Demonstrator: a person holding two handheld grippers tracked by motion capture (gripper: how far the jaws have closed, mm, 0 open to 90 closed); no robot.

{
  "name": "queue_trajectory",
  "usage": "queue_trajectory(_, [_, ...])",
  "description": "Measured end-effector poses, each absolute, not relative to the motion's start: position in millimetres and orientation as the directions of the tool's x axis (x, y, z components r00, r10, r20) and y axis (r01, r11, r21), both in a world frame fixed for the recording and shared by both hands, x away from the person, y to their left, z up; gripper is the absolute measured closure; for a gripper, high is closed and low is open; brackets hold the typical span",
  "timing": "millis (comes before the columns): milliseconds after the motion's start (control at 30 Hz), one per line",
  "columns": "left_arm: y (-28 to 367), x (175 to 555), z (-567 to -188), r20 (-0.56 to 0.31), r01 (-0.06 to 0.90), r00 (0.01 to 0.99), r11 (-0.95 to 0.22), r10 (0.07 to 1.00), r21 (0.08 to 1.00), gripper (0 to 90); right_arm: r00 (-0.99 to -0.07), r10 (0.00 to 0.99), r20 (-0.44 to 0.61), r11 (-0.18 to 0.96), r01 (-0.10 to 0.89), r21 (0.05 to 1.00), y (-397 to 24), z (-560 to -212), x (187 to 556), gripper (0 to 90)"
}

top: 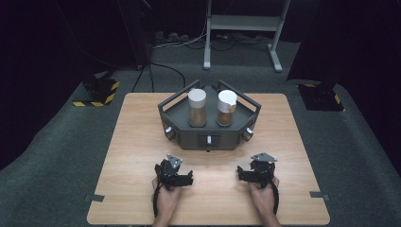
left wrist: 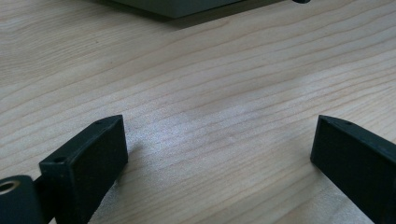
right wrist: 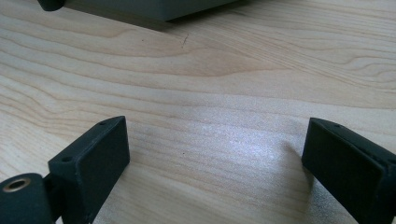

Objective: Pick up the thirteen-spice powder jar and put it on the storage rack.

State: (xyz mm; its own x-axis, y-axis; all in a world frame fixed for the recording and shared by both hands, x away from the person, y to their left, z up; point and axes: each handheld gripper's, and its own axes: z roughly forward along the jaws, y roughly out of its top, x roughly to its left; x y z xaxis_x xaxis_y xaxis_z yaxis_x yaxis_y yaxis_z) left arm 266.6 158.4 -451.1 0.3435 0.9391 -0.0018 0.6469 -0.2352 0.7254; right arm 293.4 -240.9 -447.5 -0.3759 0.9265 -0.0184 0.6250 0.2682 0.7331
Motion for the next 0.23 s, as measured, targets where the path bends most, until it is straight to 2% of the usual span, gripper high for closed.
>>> queue_trajectory(233, [158.4, 266.7, -451.0, -0.001, 0.647, 0.344, -0.236, 0.939, 0.725, 3.8, -0.376, 0.926, -0.019, 0.269, 0.625, 0.733, -241.0, -447.6, 293.4, 7.1])
